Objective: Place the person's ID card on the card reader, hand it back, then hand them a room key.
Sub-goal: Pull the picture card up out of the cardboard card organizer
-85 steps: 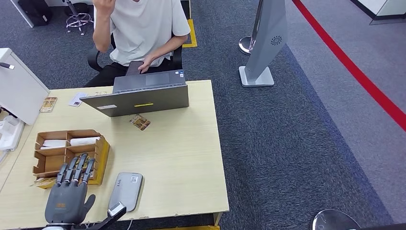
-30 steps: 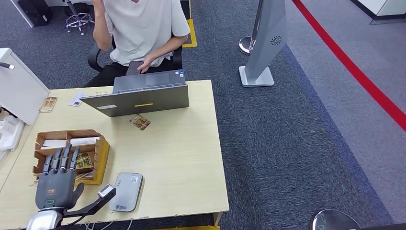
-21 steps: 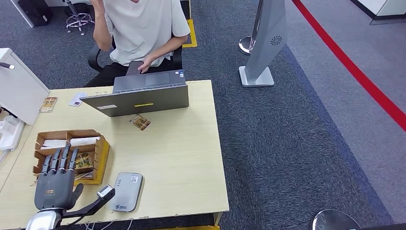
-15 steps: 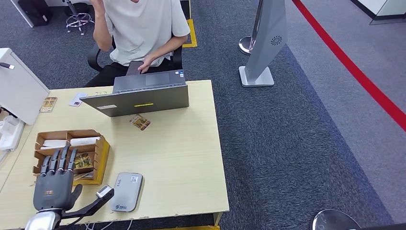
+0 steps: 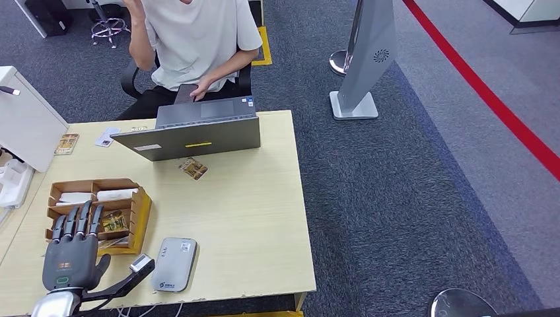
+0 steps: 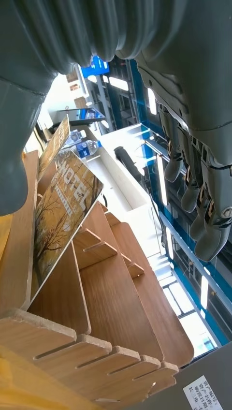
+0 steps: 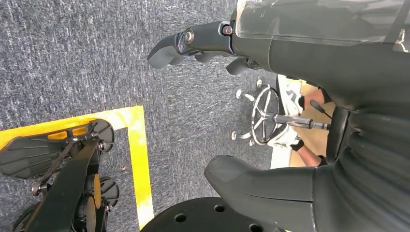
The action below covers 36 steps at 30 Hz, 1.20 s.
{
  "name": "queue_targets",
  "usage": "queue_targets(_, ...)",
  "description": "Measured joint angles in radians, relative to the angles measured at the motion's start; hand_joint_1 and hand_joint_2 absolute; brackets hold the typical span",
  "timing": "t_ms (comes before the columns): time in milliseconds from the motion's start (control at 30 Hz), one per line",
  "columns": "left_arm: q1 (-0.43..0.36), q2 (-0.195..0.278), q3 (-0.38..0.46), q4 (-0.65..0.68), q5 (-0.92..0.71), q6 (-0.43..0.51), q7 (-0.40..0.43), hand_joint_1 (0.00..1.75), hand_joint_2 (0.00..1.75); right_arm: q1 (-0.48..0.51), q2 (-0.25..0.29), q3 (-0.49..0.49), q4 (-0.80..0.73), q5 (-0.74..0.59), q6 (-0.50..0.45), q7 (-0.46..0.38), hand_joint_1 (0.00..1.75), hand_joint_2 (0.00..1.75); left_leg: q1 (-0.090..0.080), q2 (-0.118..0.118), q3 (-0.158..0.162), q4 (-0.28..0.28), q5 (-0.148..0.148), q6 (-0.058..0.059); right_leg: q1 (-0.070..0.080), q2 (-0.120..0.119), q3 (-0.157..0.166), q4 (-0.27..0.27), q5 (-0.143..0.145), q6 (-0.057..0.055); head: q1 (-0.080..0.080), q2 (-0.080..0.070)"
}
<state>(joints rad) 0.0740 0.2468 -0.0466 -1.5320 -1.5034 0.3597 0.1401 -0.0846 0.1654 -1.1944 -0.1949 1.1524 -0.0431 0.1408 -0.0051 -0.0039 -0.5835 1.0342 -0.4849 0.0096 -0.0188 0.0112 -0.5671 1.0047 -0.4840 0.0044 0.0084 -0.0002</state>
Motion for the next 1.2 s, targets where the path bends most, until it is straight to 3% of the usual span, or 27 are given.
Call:
queue_targets(100, 0.001, 0.000, 0.000, 0.000, 0.000, 0.000, 0.000, 0.00, 1.75, 0.000, 0.000, 0.000, 0.000, 0.000, 0.000, 0.000, 0.00, 1.75, 0.000, 0.000, 0.000, 0.000, 0.000, 0.000, 0.000, 0.000, 0.000, 0.000, 0.000, 0.000, 0.000, 0.000)
queue_targets(233, 0.004, 0.000, 0.000, 0.000, 0.000, -0.002, -0.003, 1.75, 1.75, 0.000, 0.000, 0.000, 0.000, 0.000, 0.001, 0.000, 0.00, 1.75, 0.000, 0.000, 0.000, 0.000, 0.000, 0.000, 0.000, 0.000, 0.000, 0.000, 0.000, 0.000, 0.000, 0.000)
queue_targets(1200, 0.011, 0.002, 0.004, 0.000, 0.006, -0.012, -0.031, 1.75, 1.75, 0.000, 0.000, 0.000, 0.000, 0.001, -0.001, -0.008, 0.00, 1.75, 0.000, 0.000, 0.000, 0.000, 0.000, 0.000, 0.000, 0.000, 0.000, 0.000, 0.000, 0.000, 0.000, 0.000)
